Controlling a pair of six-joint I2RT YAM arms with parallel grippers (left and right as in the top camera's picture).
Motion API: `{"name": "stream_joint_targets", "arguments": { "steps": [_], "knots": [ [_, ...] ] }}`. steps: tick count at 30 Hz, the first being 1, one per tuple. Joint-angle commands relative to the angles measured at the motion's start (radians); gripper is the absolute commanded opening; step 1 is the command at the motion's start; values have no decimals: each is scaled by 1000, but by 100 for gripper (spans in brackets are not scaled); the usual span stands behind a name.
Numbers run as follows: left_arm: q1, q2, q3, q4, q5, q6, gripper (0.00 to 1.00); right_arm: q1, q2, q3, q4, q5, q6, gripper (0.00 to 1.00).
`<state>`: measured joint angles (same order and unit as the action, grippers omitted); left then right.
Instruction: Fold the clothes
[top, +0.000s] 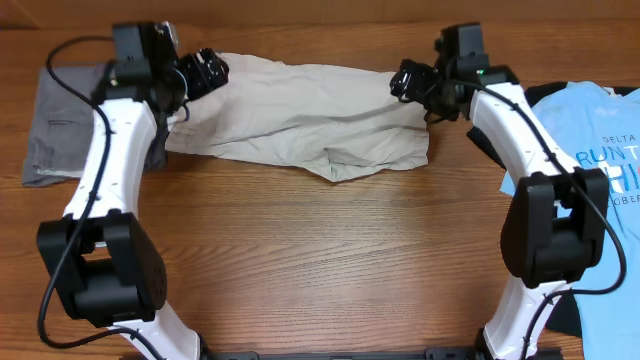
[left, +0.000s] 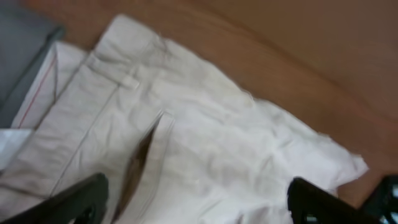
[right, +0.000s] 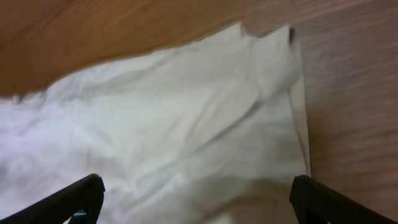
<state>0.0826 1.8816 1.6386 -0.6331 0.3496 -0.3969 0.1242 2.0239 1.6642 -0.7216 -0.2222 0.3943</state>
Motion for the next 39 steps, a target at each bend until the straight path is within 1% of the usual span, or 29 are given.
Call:
{"name": "stream_joint_targets", "arguments": {
  "steps": [1, 2, 3, 4, 5, 6, 9, 13, 17, 19, 21, 23, 25, 27, 28, 30, 34, 35, 37, 39],
  "knots": [
    [-35, -8, 79, -86, 43, 133, 65, -3, -116, 60, -53, -96, -43, 59],
    [-48, -8, 79, -104, 40, 143, 42, 0, -121, 60, -76, -121, -43, 39],
    [-66, -3, 77, -122, 29, 143, 29, 5, -121, 59, -94, -145, -43, 18],
    [-83, 3, 70, -127, 11, 143, 16, 10, -115, 57, -109, -173, -43, 6],
    [-101, 9, 60, -127, -11, 143, 9, 16, -106, 56, -124, -193, -43, 4],
    [-121, 16, 49, -122, -35, 143, 7, 23, -93, 56, -134, -212, -43, 4],
    [-179, 54, 23, -98, -114, 143, 6, 51, -42, 56, -149, -228, -45, 4],
    [-230, 135, 23, -66, -182, 143, 6, 94, 44, 56, -146, -225, -89, 4],
    [-240, 214, 23, -21, -203, 138, 6, 127, 129, 56, -160, -225, -111, 4],
    [-240, 250, 23, 5, -204, 127, 7, 138, 155, 55, -193, -224, -116, 4],
    [-238, 286, 23, 37, -204, 127, 4, 145, 179, 55, -257, -211, -134, 4],
    [-237, 307, 23, 65, -206, 128, 4, 145, 191, 51, -323, -140, -133, 4],
    [-237, 318, 23, 88, -238, 128, 4, 145, 196, 33, -364, -55, -132, 4],
    [-237, 320, 23, 106, -302, 128, 6, 144, 196, -12, -364, 41, -118, 4],
    [-237, 320, 23, 116, -334, 128, 10, 142, 196, -45, -355, 101, -82, 4],
    [-237, 322, 23, 137, -362, 128, 14, 135, 198, -105, -319, 161, -39, 4],
    [-238, 323, 23, 185, -361, 128, 14, 113, 198, -227, -211, 177, -11, 4],
    [-238, 323, 23, 200, -361, 128, 13, 106, 198, -248, -202, 177, 5, 4],
    [-238, 322, 29, 227, -362, 136, 11, 90, 198, -264, -217, 177, 21, 4],
    [-232, 317, 66, 214, -400, 162, 11, 71, 193, -258, -255, 201, 22, 4]
  ]
}}
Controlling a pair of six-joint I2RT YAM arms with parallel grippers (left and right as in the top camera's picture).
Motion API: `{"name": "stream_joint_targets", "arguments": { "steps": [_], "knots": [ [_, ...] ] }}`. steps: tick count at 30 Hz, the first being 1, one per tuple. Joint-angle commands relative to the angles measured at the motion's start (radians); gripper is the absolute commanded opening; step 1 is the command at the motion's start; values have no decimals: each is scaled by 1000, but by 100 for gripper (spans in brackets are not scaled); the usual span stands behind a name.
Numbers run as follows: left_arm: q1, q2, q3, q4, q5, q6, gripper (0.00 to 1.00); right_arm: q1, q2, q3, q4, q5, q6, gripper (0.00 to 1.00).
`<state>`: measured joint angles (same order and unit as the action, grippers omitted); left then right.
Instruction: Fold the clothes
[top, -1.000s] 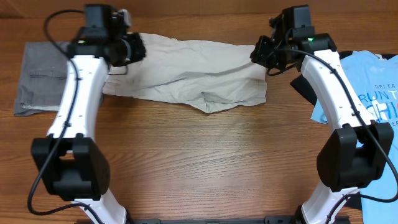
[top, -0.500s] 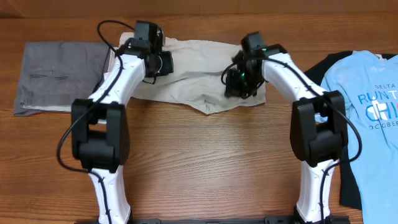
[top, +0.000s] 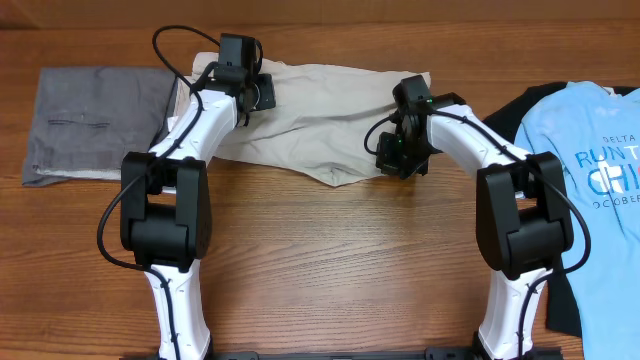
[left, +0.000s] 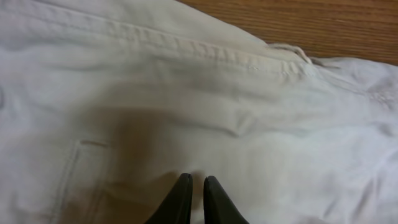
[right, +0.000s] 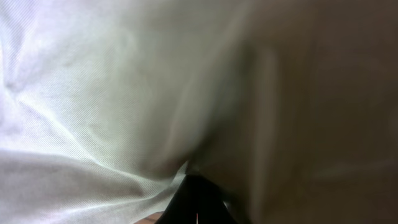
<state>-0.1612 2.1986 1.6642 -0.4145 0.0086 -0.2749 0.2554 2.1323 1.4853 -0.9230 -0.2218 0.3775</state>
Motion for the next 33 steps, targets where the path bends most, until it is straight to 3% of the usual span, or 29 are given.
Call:
{"name": "stream_joint_targets", "arguments": {
  "steps": [1, 4, 6, 9, 16, 20, 33],
  "knots": [
    [16, -3, 66, -27, -97, 41, 11, -71, 80, -74, -69, 216, 38, 4],
    [30, -9, 179, -161, -175, 43, 9, -110, 42, -38, -124, 275, 38, 4],
    [36, -9, 264, -282, -173, 42, 4, -137, 9, -1, -154, 275, 34, 4],
    [38, -9, 380, -462, -159, 22, 4, -171, -47, 67, -185, 257, 27, 4],
    [31, -7, 467, -768, -78, -2, 4, -148, -130, 162, -190, -143, -185, 4],
    [37, -7, 388, -806, -37, -2, 4, -85, -117, 150, -102, -230, -192, 4],
    [37, -7, 143, -751, -12, -2, 4, 51, 51, 137, 44, -112, -139, 4]
  ]
}}
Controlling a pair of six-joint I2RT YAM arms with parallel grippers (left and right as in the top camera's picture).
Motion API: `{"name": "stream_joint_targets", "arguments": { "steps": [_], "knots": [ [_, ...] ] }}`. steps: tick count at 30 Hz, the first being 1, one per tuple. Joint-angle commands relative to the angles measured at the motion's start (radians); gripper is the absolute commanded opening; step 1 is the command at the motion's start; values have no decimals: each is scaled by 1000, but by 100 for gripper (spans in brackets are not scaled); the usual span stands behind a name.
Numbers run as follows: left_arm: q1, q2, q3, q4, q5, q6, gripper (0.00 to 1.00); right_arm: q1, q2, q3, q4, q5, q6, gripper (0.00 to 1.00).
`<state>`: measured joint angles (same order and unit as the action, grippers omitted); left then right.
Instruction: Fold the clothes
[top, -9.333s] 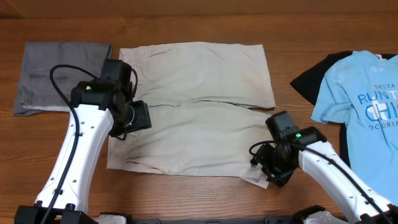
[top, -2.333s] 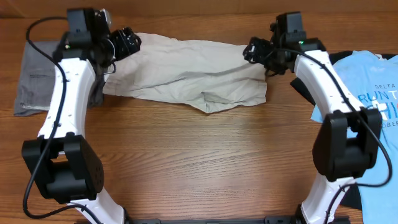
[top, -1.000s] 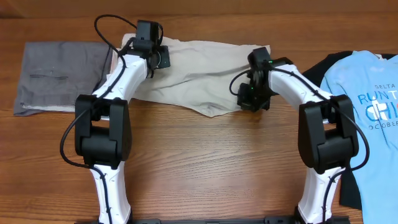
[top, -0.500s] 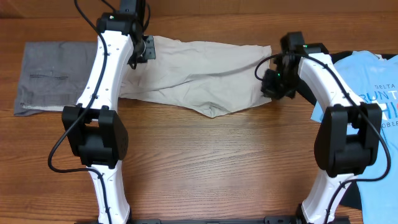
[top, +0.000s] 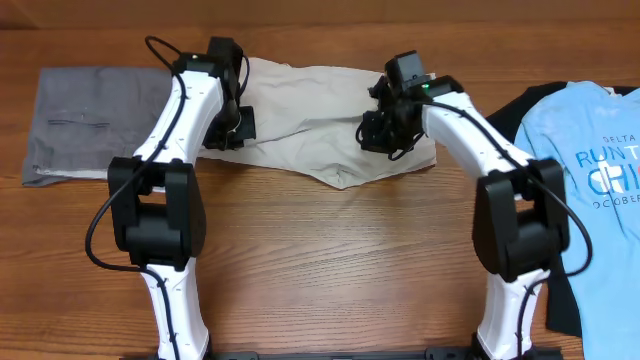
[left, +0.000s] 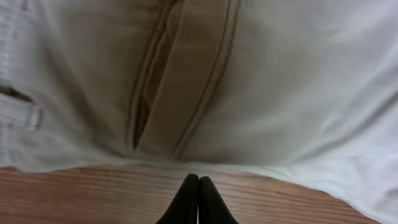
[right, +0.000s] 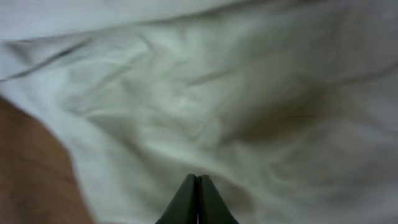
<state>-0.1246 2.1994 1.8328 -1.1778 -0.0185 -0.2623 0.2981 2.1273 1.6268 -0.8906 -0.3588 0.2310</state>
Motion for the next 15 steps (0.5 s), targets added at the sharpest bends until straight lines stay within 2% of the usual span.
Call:
{"name": "stream_joint_targets", "arguments": {
  "steps": [1, 5, 8, 15],
  "knots": [
    [1, -8, -31, 19, 15, -15, 4, 13, 74, -5, 18, 25, 7, 4],
    [1, -8, -32, 18, 21, -15, 4, 17, 145, -5, 25, 30, 8, 4],
    [0, -8, -32, 5, 30, -15, 4, 6, 175, -5, -37, 76, 11, 4],
    [-1, -10, -32, -29, 95, -14, 4, -63, 179, -6, -248, 395, 130, 4]
  ]
}}
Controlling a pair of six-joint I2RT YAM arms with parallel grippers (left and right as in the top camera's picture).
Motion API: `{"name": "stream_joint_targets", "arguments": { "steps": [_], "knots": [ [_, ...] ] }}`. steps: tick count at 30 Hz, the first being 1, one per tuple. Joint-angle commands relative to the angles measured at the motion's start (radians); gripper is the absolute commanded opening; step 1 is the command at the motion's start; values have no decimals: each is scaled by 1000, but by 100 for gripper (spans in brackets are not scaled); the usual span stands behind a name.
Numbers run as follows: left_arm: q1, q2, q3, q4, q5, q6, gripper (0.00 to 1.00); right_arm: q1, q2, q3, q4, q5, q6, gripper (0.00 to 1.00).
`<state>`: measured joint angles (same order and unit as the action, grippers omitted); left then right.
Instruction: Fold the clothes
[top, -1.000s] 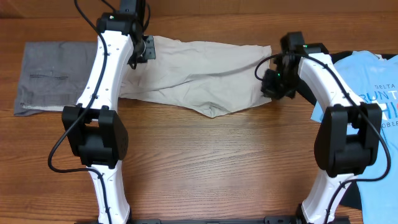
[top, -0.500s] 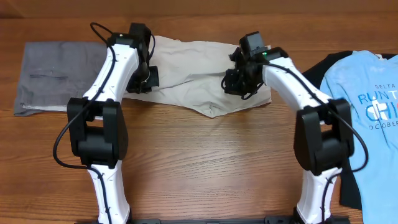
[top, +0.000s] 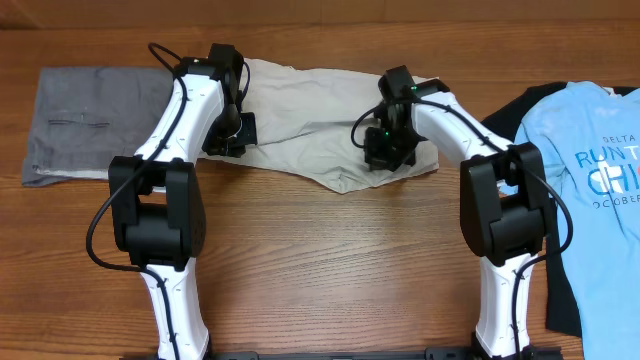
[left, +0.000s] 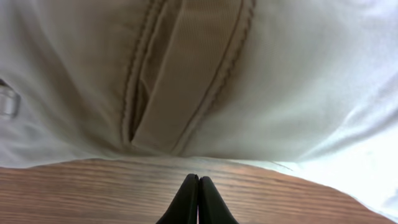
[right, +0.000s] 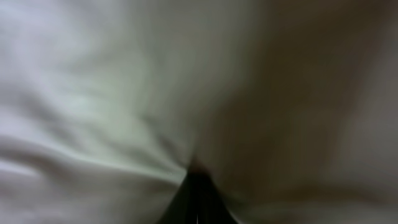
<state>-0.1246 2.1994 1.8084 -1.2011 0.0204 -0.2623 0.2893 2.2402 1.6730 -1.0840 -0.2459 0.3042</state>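
A pair of beige shorts (top: 310, 115) lies spread, still wrinkled, across the far middle of the wooden table (top: 320, 260). My left gripper (top: 228, 143) is shut at the garment's near left edge. In the left wrist view its tips (left: 199, 178) sit over bare wood just below the cloth (left: 280, 74), with the fly seam (left: 180, 81) straight ahead and nothing between them. My right gripper (top: 385, 155) is shut on top of the right leg. The right wrist view is blurred, with the tips (right: 198, 171) pressed into the fabric (right: 93, 93).
A folded grey garment (top: 95, 120) lies at the far left. At the right edge a light blue printed T-shirt (top: 590, 170) rests on a black garment (top: 510, 105). Bare wood fills the near half of the table.
My right gripper has shifted a little nearer over the right leg and now presses into the cloth. The left gripper has barely moved at the near left edge. Both stay shut.
Both grippers were open at the far ends of the shorts. Then both were shut, the left on the waistband and the right low on the right leg. Later the left stood at the near left edge and the right higher up, now lower again.
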Motion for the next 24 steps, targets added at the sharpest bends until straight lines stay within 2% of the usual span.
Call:
{"name": "stream_joint_targets", "arguments": {
  "steps": [1, 7, 14, 17, 22, 24],
  "knots": [
    [-2, -10, -7, -7, 74, -14, 4, -68, 66, -53, -80, 321, 65, 4],
    [-17, -75, 0, 5, 134, -13, 4, -167, 66, -53, -123, 395, 66, 4],
    [2, -340, 7, -4, 103, -50, 4, -282, 66, -53, -130, 394, 33, 4],
    [4, -403, 7, -27, 98, -51, 8, -314, 66, -53, -129, 374, 33, 4],
    [4, -383, 2, -111, 47, -39, 27, -324, 66, -53, -130, 349, 33, 4],
    [8, -350, -8, -132, 50, -6, 31, -320, 66, -53, -128, 348, 33, 4]
  ]
}}
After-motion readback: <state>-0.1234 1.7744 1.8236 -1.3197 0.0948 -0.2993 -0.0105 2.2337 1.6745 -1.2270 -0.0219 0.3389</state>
